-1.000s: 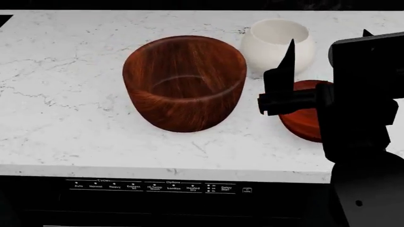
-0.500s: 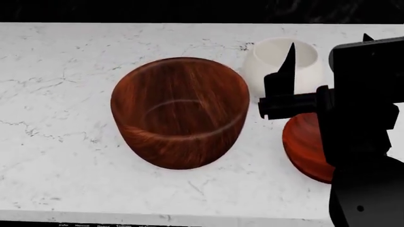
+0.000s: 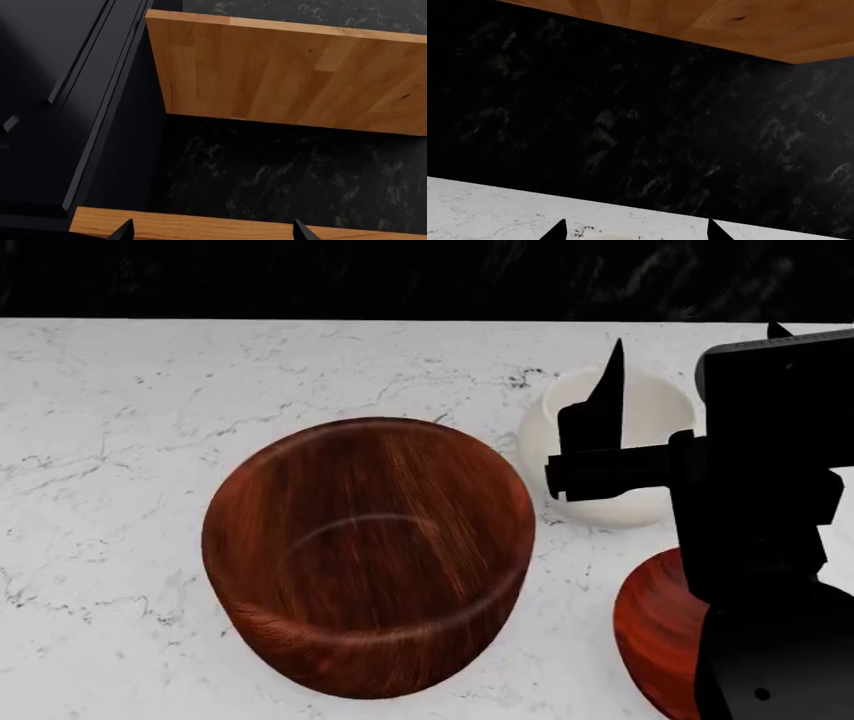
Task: Stack the bowls from largest to smallest.
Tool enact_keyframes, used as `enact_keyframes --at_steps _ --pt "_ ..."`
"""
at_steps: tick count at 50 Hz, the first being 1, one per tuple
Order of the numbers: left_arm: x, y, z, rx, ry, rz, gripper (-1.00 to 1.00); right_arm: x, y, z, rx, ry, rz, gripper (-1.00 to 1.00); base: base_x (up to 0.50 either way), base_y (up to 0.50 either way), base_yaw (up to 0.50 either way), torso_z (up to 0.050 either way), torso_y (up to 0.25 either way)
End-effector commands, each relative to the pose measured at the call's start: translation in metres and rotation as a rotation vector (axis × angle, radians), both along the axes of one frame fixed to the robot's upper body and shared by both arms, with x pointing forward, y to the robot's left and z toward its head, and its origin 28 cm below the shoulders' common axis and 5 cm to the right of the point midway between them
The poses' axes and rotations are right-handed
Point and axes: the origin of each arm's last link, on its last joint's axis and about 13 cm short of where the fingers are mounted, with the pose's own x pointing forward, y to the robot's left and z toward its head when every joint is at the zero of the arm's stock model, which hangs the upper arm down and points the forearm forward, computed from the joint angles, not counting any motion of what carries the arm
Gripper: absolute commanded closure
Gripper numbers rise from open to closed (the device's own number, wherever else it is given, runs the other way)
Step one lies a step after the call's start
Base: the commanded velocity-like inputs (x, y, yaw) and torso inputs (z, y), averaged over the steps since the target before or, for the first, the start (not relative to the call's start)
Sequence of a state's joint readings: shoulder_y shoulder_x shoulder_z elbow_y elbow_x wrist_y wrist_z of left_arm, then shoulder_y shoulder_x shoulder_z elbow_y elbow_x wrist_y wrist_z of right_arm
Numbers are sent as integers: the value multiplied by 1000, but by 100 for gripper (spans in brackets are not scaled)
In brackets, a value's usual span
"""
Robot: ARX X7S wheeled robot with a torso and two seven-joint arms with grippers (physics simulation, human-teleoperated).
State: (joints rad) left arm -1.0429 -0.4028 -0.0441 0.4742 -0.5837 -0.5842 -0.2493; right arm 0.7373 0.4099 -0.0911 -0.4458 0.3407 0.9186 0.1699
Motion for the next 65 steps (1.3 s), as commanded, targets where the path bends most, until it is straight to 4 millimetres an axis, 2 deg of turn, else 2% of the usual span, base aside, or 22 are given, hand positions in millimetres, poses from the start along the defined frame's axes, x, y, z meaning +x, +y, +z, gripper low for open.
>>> enact_keyframes --at_steps 1,16,25,31,37,45,51,54,65 --pt "-1 1 -2 -1 -2 -16 -100 -2 -2 0 13 -21 1 -100 281 0 0 0 0" --pt "-2 1 -2 -1 -6 -14 -100 -2 -2 -1 20 -24 -4 -100 279 0 0 0 1" --pt "-1 1 -3 1 -3 -13 -100 -4 -1 3 11 2 -11 -100 0 0 0 0 0" --pt "0 1 -5 2 1 -13 -100 -9 -2 19 12 54 14 -100 0 0 0 0 0" --pt "1 2 -10 -1 11 -14 -100 -10 -16 44 105 166 14 -100 0 0 0 0 0" --pt "-1 2 -10 4 10 -17 -100 -4 -31 70 82 285 3 -100 0 0 0 0 0" --pt "-4 3 -11 13 6 -17 -100 10 -46 79 100 419 19 -100 0 0 0 0 0" --pt "-4 3 -12 13 6 -15 -100 17 -50 84 165 470 53 -100 0 0 0 0 0" --pt "-3 4 -14 14 8 -12 -100 43 -61 105 153 610 11 -100 0 0 0 0 0"
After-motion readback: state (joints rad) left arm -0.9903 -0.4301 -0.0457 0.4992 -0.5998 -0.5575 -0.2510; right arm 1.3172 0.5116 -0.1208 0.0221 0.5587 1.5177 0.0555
